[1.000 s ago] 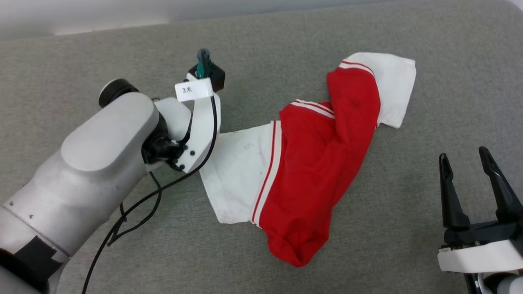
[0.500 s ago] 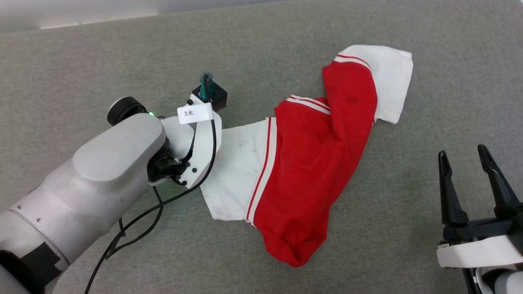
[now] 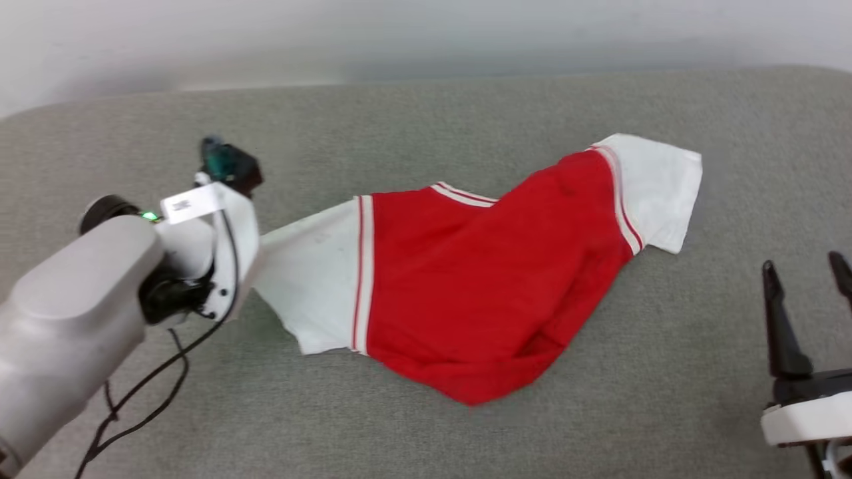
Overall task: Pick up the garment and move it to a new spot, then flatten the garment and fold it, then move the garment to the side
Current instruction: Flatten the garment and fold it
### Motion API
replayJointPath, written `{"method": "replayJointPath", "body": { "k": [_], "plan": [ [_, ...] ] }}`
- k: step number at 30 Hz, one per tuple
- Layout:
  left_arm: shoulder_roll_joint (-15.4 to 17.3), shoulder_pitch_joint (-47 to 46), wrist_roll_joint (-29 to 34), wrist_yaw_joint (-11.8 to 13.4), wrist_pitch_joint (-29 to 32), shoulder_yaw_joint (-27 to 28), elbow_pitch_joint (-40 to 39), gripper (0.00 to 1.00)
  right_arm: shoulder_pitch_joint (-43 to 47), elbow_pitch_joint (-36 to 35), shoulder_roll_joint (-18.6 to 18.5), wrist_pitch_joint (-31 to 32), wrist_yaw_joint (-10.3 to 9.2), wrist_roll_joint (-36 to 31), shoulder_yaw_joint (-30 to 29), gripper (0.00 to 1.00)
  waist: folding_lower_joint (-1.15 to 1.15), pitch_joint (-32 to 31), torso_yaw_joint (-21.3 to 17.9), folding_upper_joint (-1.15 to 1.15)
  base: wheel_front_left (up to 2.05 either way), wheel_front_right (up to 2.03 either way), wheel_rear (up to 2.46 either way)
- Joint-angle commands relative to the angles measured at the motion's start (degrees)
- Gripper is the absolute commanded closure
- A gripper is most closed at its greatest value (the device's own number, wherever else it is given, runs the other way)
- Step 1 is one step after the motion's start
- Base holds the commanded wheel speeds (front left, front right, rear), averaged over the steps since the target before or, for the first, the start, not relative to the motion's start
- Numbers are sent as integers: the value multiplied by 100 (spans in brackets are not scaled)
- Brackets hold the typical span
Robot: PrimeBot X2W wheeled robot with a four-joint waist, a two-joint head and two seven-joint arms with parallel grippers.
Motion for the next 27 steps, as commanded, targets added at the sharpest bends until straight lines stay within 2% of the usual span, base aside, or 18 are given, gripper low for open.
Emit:
{"method": "replayJointPath", "body": {
  "k": [1,5,11,16,19,24,27],
  "plan": [
    [60,68,-32,4,-63,46,23,100,-86,-37,-87,27,-4,13,-18,0,0,-116,124,0,0,0,0],
    [326,176,-67,12,-334,142,-71,100,-462,-208,-538,441,-4,66,-51,0,0,-148,242,0,0,0,0],
    [477,46,2,128,-629,291,-408,100,-1673,-191,-1582,1497,-4,510,398,0,0,22,429,0,0,0,0],
    [414,-194,160,205,-792,365,-731,100,-2965,384,-2627,3154,-4,1483,1401,0,0,325,632,0,0,0,0],
    [384,-366,262,248,-883,422,-924,100,-3773,784,-3066,4313,-4,2163,1958,0,0,578,758,0,0,0,0],
    [362,-643,455,302,-1018,490,-1241,100,-4884,1450,-3510,6077,-4,2962,2672,0,0,1092,978,0,0,0,0],
    [352,-805,578,340,-1103,533,-1424,100,-5428,1861,-3503,6933,-4,3283,2746,0,0,1413,1115,0,0,0,0]
  ]
}}
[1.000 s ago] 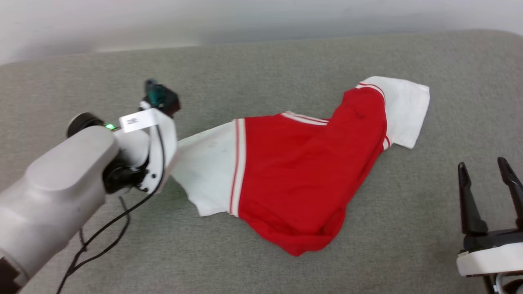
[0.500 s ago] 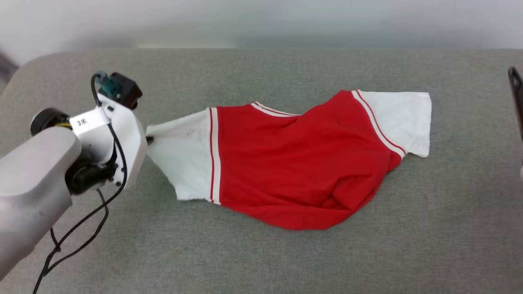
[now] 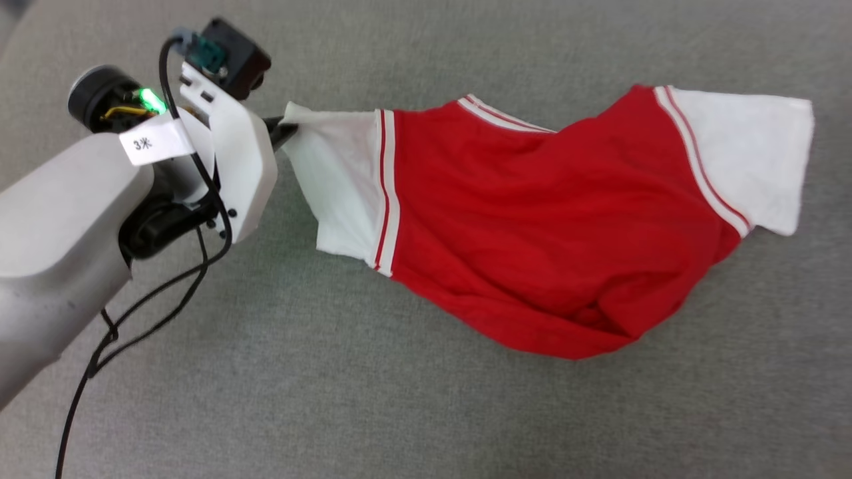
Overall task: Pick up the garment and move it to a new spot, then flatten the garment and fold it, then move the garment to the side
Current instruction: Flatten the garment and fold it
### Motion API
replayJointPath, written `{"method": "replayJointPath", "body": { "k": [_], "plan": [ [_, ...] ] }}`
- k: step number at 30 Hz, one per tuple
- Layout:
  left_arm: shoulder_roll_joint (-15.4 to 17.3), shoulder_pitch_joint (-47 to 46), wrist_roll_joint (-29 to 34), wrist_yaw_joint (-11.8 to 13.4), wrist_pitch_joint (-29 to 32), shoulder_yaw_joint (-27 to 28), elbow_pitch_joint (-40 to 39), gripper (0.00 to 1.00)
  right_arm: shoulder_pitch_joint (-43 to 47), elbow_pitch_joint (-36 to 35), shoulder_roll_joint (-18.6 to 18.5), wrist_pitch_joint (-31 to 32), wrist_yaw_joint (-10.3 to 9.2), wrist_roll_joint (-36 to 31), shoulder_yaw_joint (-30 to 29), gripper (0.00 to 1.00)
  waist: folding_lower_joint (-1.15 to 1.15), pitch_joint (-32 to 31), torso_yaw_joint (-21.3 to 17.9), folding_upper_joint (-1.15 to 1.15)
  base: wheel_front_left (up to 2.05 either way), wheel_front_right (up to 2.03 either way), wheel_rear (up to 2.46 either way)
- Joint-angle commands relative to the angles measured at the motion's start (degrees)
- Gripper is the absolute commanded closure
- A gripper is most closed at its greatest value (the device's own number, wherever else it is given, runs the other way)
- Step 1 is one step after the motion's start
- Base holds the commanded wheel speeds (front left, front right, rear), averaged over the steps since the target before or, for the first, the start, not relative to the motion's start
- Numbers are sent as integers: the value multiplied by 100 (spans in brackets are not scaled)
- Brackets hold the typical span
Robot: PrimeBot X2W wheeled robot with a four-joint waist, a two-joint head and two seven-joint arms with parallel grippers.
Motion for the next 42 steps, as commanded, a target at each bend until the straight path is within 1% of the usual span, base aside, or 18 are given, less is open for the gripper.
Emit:
{"method": "replayJointPath", "body": {
  "k": [1,4,6,10,14,18,19,20,24,26,28,32,33,36,40,42],
  "plan": [
    [-19,-101,66,48,-48,29,-52,100,-192,106,41,184,-4,8,19,0,-1,373,229,0,0,0,0],
    [-29,-213,157,70,-96,43,-204,100,-529,461,157,671,-4,-20,-6,0,-1,642,335,0,0,0,0],
    [-33,-265,209,93,-139,57,-273,100,-689,689,302,822,-4,-69,-51,0,-1,767,378,0,0,0,0],
    [-40,-349,305,111,-177,55,-410,100,-751,1015,517,835,-4,-210,-37,0,-1,987,464,0,0,0,0],
    [-28,-372,361,137,-233,58,-476,100,-395,1299,652,823,-3,-277,184,0,-1,1110,500,0,0,0,0],
    [-26,-376,392,136,-269,54,-485,100,-5,1535,762,758,-1,-138,430,0,-1,1135,498,0,0,0,0],
    [-25,-373,394,135,-279,51,-470,100,20,1561,763,722,0,-108,455,32,-1,1128,493,0,0,0,0],
    [-29,-364,393,134,-284,46,-450,100,14,1557,781,639,0,-89,458,100,-1,1108,483,0,0,0,0],
    [-61,-264,361,123,-399,50,-350,100,-247,1467,779,86,-2,-66,377,100,-1,915,415,0,0,0,0],
    [-79,-213,351,107,-476,51,-277,100,-398,1394,820,-279,-1,25,339,100,-1,736,360,0,0,0,0],
    [-99,-205,366,101,-607,86,-226,100,-482,1292,762,-649,-2,93,391,100,-1,520,323,0,0,0,0],
    [-41,-158,406,113,-855,134,-178,100,-388,1038,507,-1336,-3,244,638,100,-1,-11,232,0,0,0,0],
    [-41,-158,406,113,-855,134,-178,100,-388,1038,507,-1336,-3,244,638,100,-1,-11,232,0,0,0,0],
    [40,-175,462,155,-1041,202,-243,100,-288,752,269,-1786,-3,383,814,100,-1,-380,158,0,0,0,0],
    [124,-262,505,269,-1273,344,-376,100,-178,320,-48,-2320,-3,562,993,100,-1,-820,65,0,0,0,0],
    [158,-351,523,320,-1335,415,-454,100,-187,141,-180,-2542,-4,604,985,100,-1,-986,22,0,0,0,0]
  ]
}}
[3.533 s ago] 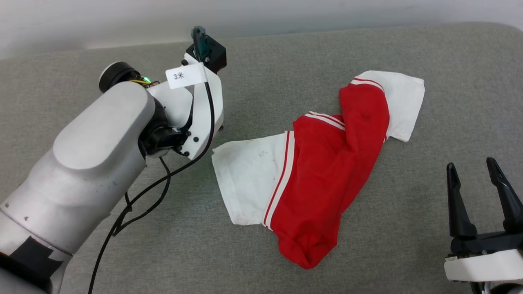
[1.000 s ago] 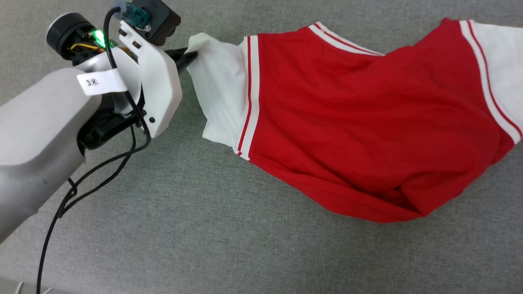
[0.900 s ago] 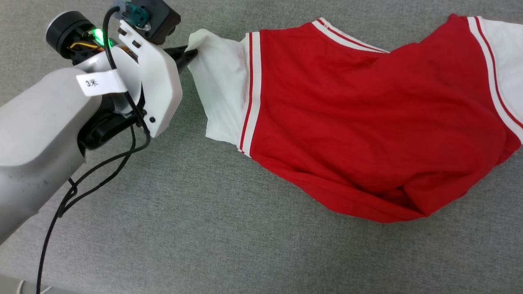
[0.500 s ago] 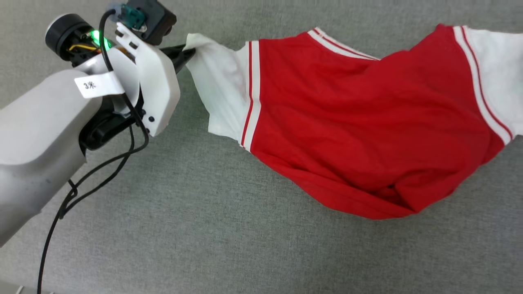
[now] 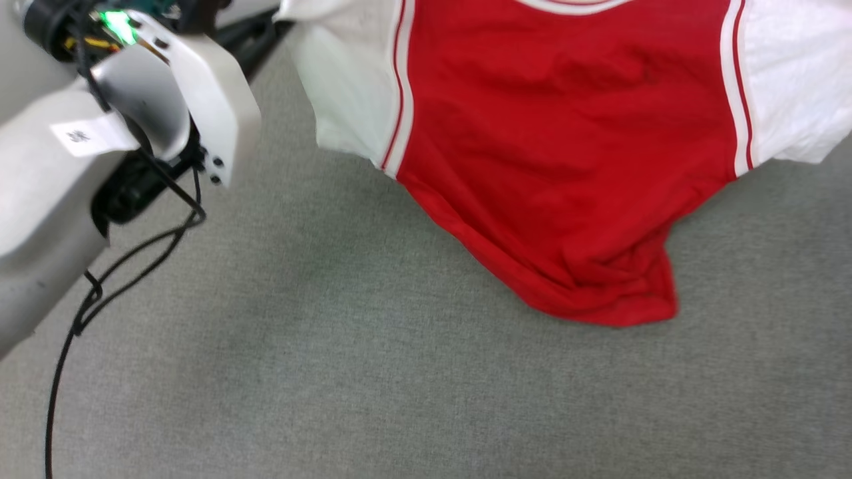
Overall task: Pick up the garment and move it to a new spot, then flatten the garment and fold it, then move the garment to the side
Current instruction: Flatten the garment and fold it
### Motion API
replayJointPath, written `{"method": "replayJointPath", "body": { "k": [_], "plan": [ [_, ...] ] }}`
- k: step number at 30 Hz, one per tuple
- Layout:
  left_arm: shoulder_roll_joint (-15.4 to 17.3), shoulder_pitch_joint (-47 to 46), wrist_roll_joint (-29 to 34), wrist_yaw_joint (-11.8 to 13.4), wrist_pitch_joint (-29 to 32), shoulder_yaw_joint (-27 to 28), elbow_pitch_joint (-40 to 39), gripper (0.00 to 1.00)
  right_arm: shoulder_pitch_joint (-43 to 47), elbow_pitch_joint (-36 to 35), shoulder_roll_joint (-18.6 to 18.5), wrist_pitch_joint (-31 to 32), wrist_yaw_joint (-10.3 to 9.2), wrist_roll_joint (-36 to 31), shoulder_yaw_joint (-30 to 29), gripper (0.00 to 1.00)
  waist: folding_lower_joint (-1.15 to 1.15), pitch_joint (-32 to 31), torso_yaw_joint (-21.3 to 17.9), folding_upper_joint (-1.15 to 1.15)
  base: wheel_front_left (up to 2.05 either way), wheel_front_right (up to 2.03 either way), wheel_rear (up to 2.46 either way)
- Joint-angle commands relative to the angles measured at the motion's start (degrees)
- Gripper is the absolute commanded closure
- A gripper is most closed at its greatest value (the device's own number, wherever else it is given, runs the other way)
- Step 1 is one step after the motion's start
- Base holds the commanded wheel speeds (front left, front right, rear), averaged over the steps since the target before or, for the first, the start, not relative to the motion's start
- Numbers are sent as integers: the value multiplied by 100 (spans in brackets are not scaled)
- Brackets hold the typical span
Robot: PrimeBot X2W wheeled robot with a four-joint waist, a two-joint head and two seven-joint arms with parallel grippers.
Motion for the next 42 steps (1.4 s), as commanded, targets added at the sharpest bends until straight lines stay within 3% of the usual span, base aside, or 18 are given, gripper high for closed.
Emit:
{"method": "replayJointPath", "body": {
  "k": [1,7,14,21,32,38,42],
  "plan": [
    [27,-88,30,50,-40,55,-13,100,32,-37,-40,-64,-4,21,12,100,0,-289,-128,0,0,0,0],
    [-37,-492,94,163,-183,300,-104,100,-234,-415,-182,-385,-4,17,-47,100,0,-514,-245,0,0,0,0],
    [-302,-1214,210,151,-209,534,184,100,-1037,-361,43,-407,-4,-400,35,100,0,-273,-363,0,0,0,0],
    [-696,-2216,412,37,-412,785,953,100,-2414,340,483,-528,-4,-1053,236,100,0,373,-408,0,0,0,0],
    [-1095,-3616,674,-118,-1082,1169,2144,100,-4548,1747,1166,-1230,-4,-1795,580,100,0,1095,-429,0,0,0,0],
    [-1226,-3882,641,-229,-1402,1269,2622,100,-5129,2441,1521,-1616,-4,-1824,843,100,0,1198,-450,0,0,0,0],
    [-1310,-3610,627,-333,-1549,1161,2947,100,-4996,2832,1672,-1921,-4,-1688,1143,100,0,1187,-479,0,0,0,0]
  ]
}}
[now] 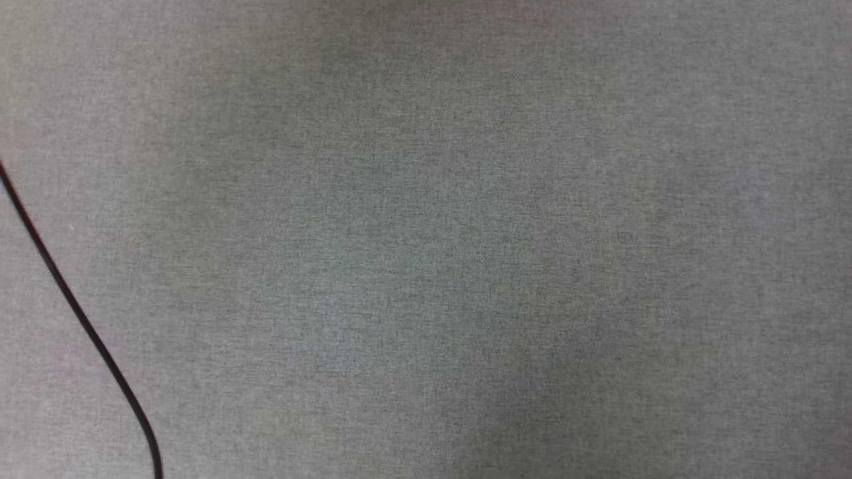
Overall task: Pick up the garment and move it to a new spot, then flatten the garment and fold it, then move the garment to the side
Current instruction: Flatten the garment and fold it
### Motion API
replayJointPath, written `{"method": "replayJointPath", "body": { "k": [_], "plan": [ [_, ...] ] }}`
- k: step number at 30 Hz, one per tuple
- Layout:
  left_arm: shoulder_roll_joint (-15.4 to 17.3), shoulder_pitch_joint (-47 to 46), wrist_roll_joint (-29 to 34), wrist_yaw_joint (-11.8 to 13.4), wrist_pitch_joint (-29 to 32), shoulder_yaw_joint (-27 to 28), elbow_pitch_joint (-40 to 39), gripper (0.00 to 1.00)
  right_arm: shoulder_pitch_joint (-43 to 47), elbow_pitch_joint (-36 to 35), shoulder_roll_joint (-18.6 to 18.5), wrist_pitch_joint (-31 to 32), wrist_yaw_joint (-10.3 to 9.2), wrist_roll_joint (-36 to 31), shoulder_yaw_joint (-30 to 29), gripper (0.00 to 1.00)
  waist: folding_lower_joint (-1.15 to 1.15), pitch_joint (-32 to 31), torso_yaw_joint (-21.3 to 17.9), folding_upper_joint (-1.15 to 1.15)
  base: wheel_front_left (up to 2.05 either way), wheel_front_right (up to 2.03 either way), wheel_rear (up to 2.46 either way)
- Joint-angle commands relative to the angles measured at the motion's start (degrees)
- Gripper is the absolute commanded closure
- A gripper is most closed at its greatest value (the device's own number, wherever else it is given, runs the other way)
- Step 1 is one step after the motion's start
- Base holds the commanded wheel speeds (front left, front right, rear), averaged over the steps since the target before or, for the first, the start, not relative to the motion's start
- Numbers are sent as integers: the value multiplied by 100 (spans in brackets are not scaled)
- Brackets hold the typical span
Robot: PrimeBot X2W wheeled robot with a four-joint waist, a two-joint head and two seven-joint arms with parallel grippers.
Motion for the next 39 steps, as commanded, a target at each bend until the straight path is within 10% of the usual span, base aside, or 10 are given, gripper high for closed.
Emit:
{"method": "replayJointPath", "body": {
  "k": [1,19,39],
  "plan": [
    [-40,272,-66,-55,-81,-49,154,100,192,174,75,-158,-4,92,155,100,-1,-22,-23,0,0,0,0],
    [-35,4001,-508,-181,-892,-381,377,100,3566,410,239,-1672,-4,1537,1378,100,-1,-1187,-86,0,0,0,0],
    [994,8962,-1329,1005,-899,-315,-1919,100,7904,-770,-946,-2235,-4,2520,1406,100,-1,-2550,-13,0,0,0,0]
  ]
}}
